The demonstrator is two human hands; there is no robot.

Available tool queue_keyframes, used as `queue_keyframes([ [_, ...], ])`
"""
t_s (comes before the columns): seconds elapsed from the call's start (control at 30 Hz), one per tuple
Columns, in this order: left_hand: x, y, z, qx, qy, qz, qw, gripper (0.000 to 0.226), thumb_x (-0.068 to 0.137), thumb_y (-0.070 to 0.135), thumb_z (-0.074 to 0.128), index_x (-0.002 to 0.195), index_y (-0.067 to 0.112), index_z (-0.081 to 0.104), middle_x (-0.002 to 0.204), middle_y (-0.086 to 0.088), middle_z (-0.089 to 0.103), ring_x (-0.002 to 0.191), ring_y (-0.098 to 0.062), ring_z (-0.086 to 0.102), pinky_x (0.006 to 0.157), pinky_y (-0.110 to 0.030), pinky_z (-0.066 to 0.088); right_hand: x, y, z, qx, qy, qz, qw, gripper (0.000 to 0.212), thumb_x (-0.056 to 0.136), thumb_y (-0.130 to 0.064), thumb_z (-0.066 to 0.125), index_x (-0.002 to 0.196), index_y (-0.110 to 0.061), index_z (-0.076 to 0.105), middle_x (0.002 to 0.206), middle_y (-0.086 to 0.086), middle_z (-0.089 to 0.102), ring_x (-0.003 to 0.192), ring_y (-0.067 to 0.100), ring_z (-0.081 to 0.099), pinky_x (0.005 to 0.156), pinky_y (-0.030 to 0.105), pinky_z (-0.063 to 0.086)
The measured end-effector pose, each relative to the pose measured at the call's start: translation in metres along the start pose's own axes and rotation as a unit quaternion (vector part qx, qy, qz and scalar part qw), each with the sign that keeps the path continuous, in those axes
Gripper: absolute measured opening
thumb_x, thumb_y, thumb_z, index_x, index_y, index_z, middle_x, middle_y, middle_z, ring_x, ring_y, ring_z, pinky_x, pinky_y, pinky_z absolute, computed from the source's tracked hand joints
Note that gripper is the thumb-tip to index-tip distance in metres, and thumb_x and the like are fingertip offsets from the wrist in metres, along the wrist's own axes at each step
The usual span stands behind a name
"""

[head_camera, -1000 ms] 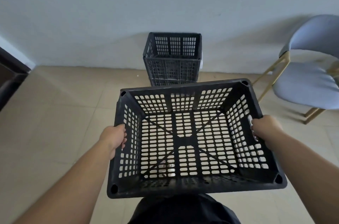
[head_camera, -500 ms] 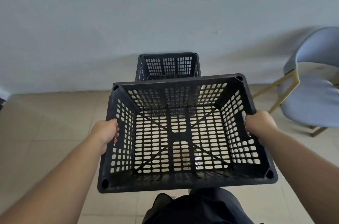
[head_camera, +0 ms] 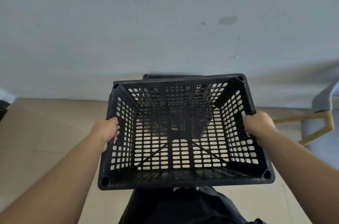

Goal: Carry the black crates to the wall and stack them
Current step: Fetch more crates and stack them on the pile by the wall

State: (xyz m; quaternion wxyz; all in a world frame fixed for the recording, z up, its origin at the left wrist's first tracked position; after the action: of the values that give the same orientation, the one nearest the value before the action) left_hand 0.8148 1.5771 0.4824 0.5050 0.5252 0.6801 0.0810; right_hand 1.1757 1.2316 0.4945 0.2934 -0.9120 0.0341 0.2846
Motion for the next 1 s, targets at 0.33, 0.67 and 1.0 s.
queue_keyframes([
  [0.33, 0.147, 0.106, 0.042, 0.032, -0.079, -0.014, 0.996, 0.021, 0.100, 0.020, 0.049, 0.082, 0.011, 0.055, 0.072, -0.005, 0.053, 0.059, -0.015, 0.048, 0.053, -0.032, 0.043, 0.094, -0.109, 0.032, -0.017, 0.024, 0.026, 0.999, 0.019, 0.100, -0.014, 0.051, 0.102, 0.003, 0.060, 0.078, 0.015, 0.062, 0.065, 0.029, 0.060, 0.052, 0.029, 0.042],
  [0.67, 0.250, 0.181, 0.079, 0.106, -0.078, 0.029, 0.991, 0.031, 0.108, 0.032, 0.050, 0.109, 0.004, 0.063, 0.091, -0.010, 0.064, 0.077, -0.020, 0.061, 0.066, -0.035, 0.052, 0.166, -0.160, 0.071, 0.037, 0.030, 0.057, 0.997, 0.034, 0.101, -0.033, 0.058, 0.104, -0.001, 0.066, 0.085, 0.015, 0.070, 0.068, 0.031, 0.065, 0.067, 0.043, 0.058],
  [1.0, 0.306, 0.194, 0.116, 0.129, -0.063, -0.010, 0.990, 0.036, 0.109, 0.029, 0.048, 0.123, -0.001, 0.061, 0.089, -0.008, 0.060, 0.071, -0.016, 0.056, 0.061, -0.029, 0.048, 0.225, -0.188, 0.103, -0.016, 0.018, 0.061, 0.998, 0.030, 0.097, -0.027, 0.051, 0.112, -0.004, 0.064, 0.101, 0.017, 0.072, 0.092, 0.040, 0.070, 0.085, 0.056, 0.060],
])
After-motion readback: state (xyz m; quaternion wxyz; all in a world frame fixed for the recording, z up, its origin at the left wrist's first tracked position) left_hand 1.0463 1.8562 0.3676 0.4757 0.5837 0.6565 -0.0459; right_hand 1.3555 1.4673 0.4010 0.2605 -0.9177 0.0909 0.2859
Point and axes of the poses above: each hand's wrist, its own x-axis towards the middle knuckle, its own z-axis out of the palm, y = z × x, the point moved 6 cm from there along x, towards the middle knuckle
